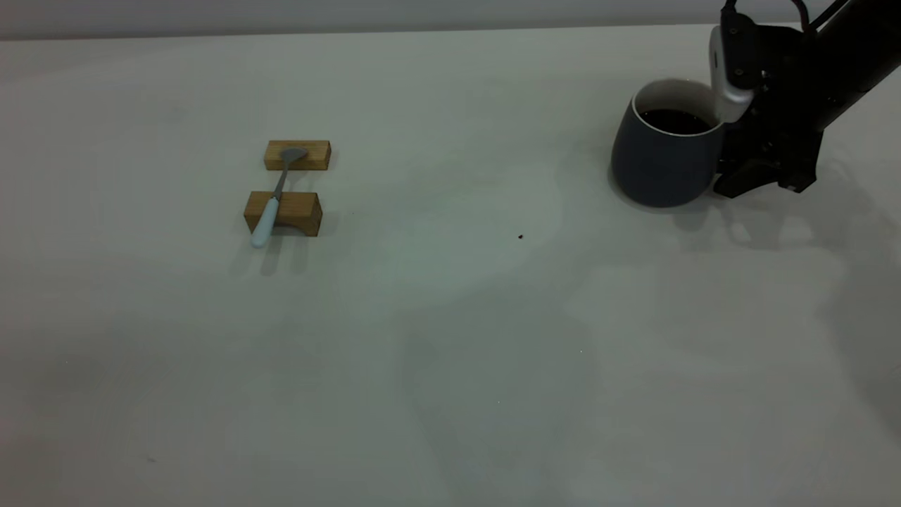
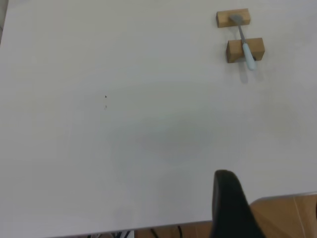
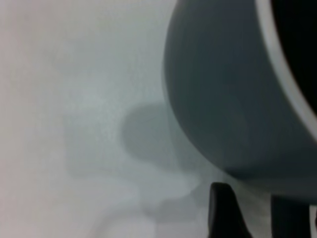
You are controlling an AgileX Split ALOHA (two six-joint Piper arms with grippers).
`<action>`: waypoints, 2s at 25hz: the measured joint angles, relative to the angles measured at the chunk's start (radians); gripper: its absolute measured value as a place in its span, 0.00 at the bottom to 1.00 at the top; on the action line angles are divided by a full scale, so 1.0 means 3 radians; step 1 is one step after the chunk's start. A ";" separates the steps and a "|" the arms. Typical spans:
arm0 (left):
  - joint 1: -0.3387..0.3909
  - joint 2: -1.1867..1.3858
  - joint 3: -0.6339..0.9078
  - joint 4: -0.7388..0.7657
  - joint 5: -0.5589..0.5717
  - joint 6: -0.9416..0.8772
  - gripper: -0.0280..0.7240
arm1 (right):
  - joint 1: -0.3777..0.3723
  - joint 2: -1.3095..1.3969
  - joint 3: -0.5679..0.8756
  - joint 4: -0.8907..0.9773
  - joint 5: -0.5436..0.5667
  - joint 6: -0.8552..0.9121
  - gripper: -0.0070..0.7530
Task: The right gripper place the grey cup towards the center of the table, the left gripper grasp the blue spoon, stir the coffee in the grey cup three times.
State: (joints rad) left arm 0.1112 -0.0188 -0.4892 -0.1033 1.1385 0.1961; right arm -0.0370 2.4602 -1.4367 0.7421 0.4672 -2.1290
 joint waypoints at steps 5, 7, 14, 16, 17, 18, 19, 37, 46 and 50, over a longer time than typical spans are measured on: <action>0.0000 0.0000 0.0000 0.0000 0.0000 0.0000 0.68 | 0.0028 0.0003 0.0000 0.0006 -0.0116 0.0000 0.59; 0.0000 0.0000 0.0000 0.0000 0.0000 0.0000 0.68 | 0.0028 0.0003 0.0000 0.0006 -0.0126 0.0000 0.58; 0.0000 0.0000 0.0000 0.0000 0.0000 0.0000 0.68 | 0.0107 0.0004 0.0000 0.0005 -0.0165 0.0000 0.32; 0.0000 0.0000 0.0000 0.0000 0.0000 0.0000 0.68 | 0.0161 0.0004 0.0000 0.0005 -0.0165 0.0000 0.24; 0.0000 0.0000 0.0000 0.0000 0.0000 0.0000 0.68 | 0.0184 0.0004 0.0000 0.0016 -0.0165 0.0000 0.24; 0.0000 0.0000 0.0000 0.0000 0.0000 0.0000 0.68 | 0.0216 0.0004 0.0000 0.0023 -0.0168 0.0000 0.24; 0.0000 0.0000 0.0000 0.0000 0.0000 0.0000 0.68 | 0.0241 0.0004 0.0000 0.0040 -0.0168 0.0000 0.24; 0.0000 0.0000 0.0000 0.0000 0.0000 0.0000 0.68 | 0.1004 0.0163 -0.0410 0.0335 -0.0022 0.0000 0.24; 0.0000 0.0000 0.0000 -0.0003 0.0000 0.0000 0.68 | 0.1155 0.0286 -0.0597 0.0422 0.0235 0.0072 0.24; 0.0000 0.0000 0.0000 -0.0003 0.0000 0.0000 0.68 | 0.1152 0.0294 -0.0597 0.0431 0.0238 0.0085 0.24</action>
State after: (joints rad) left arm 0.1112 -0.0188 -0.4892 -0.1042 1.1385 0.1961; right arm 0.3086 2.5485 -1.6157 0.8713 0.5385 -2.1034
